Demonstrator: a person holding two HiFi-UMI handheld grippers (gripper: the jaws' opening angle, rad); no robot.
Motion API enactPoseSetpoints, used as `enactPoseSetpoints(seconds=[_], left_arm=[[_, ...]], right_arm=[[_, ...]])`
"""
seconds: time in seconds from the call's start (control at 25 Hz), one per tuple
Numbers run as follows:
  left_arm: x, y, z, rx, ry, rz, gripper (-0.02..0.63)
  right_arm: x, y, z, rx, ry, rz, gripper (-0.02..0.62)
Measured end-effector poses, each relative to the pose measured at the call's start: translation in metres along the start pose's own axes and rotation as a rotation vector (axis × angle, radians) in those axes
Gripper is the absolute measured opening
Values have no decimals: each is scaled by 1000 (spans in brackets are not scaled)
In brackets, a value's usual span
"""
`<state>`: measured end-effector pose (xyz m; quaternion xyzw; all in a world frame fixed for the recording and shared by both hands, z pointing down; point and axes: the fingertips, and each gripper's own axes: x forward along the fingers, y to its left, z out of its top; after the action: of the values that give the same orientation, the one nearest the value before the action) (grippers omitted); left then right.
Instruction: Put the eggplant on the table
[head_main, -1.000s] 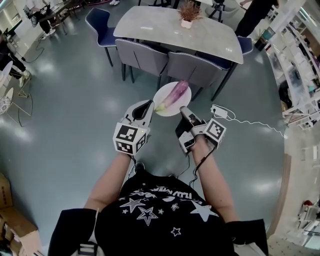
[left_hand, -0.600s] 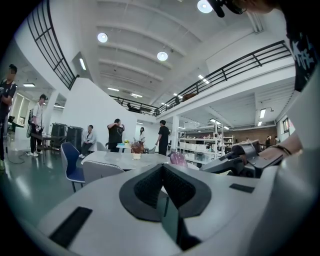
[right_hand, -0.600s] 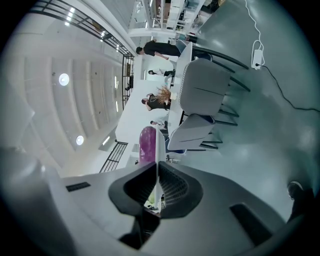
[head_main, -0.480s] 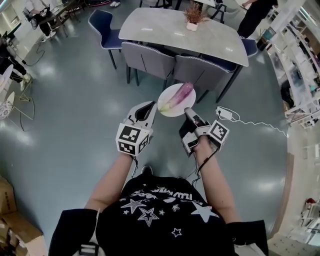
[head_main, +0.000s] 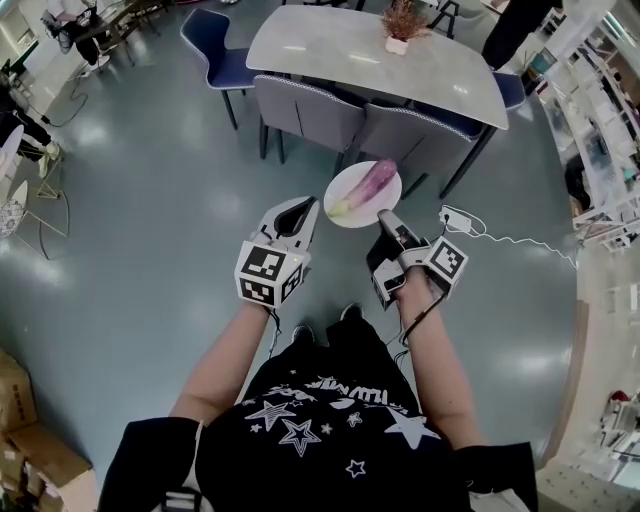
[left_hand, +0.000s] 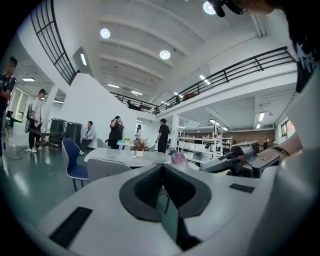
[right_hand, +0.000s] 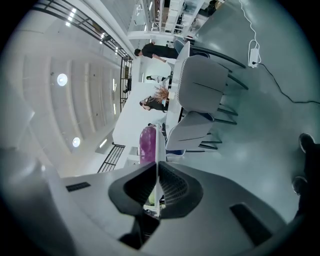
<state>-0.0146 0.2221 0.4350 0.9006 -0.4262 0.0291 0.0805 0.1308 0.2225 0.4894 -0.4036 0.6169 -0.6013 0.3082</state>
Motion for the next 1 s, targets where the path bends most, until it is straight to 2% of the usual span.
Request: enactPoseSetpoints(seconds=[0.16,0.32,0.56,1.0], left_arm=[[-1,7,-8,-9,16,19,8],[11,-3,-33,-10,21,54,8],[31,52,-15,-36,39,89,8],[115,62,-4,-38,50,106,8]], right_arm=[[15,-2,0,11,15,15,20],[15,-30,13,27,48,22,20],[78,-12,17,38,82,13,20],[114,-16,102,66,73,30,20]])
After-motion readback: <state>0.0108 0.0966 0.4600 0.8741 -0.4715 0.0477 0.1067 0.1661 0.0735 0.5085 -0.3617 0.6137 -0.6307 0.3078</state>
